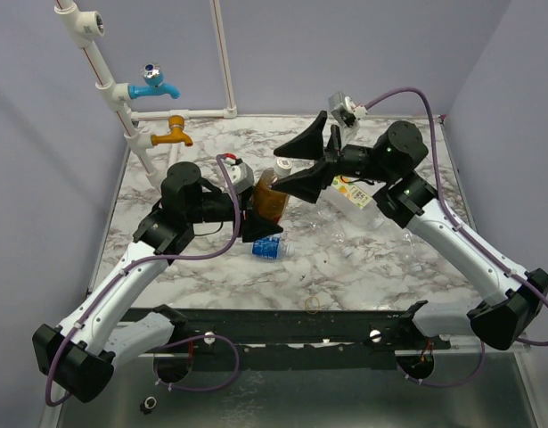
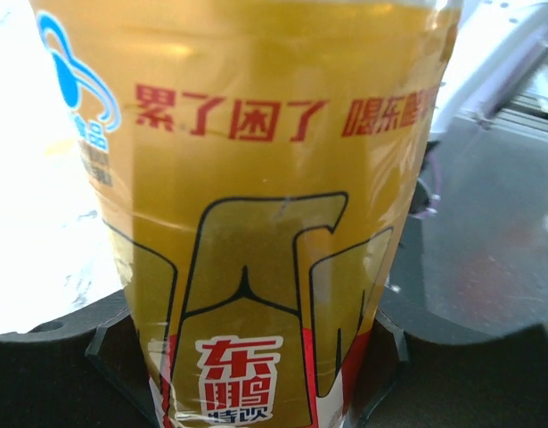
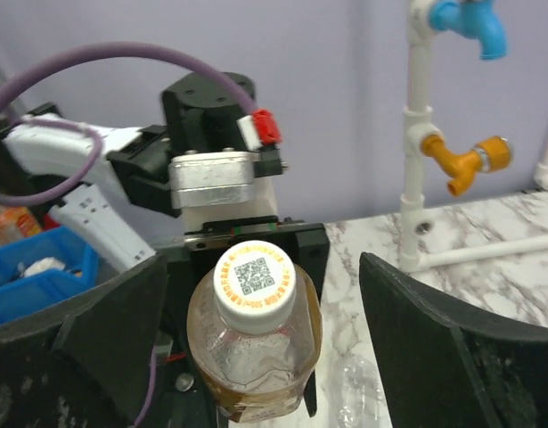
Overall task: Unscrew the bottle caps
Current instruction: Unscrew the bottle cap from the plastic bottle.
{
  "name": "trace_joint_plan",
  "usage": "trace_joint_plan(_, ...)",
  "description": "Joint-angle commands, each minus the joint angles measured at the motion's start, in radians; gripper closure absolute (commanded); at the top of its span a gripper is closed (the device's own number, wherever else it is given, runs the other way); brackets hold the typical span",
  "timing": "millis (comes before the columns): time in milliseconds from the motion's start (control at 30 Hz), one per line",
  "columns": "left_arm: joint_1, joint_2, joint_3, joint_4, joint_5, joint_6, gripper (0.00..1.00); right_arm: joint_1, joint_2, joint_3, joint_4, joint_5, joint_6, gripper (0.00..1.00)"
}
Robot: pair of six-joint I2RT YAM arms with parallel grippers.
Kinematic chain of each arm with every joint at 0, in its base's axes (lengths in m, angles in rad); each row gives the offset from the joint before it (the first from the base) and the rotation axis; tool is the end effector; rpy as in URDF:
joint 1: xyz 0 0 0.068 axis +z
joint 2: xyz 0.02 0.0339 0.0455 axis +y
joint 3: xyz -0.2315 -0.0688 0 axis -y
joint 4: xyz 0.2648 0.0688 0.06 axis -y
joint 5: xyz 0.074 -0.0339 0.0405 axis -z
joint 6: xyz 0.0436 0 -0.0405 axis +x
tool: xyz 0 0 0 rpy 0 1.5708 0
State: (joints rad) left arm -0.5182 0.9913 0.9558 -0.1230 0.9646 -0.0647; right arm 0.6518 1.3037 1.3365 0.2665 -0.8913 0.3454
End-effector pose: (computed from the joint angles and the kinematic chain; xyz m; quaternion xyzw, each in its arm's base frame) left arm 0.2060 -0.1587 0.3422 0.4448 0.5892 -0.5032 0.4492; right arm 0.2326 0.2202 0.4353 -0.4245 0.4766 0.5720 0.5153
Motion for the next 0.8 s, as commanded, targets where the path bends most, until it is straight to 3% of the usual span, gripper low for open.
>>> trace_joint_plan(0,-0.001,0.014,0.004,0.007,-0.253,0.086,1.0,0.008,-0.026,0.018,-0.124,0.349,-0.04,0.07)
trace_joint_plan(133,-0.002,0.042,-0.027,0.037,-0.455,0.132,1.0,0.008,0.007,0.041,-0.127,0.515,0.04,0.03)
trace_joint_plan(233,-0.002,0.057,-0.049,0.081,-0.529,0.143,1.0,0.009,0.055,0.077,-0.163,0.605,0.085,0.08)
trace_joint_plan(500,-0.014,0.085,-0.056,0.118,-0.597,0.149,1.0,0.011,0.158,0.147,-0.201,0.604,0.14,0.23)
trace_joint_plan(633,-0.016,0.087,-0.061,0.118,-0.61,0.149,1.0,0.011,0.171,0.138,-0.187,0.593,0.157,0.34)
trace_joint_plan(767,-0.017,0.088,-0.067,0.118,-0.622,0.147,1.0,0.011,0.169,0.128,-0.169,0.591,0.162,0.53)
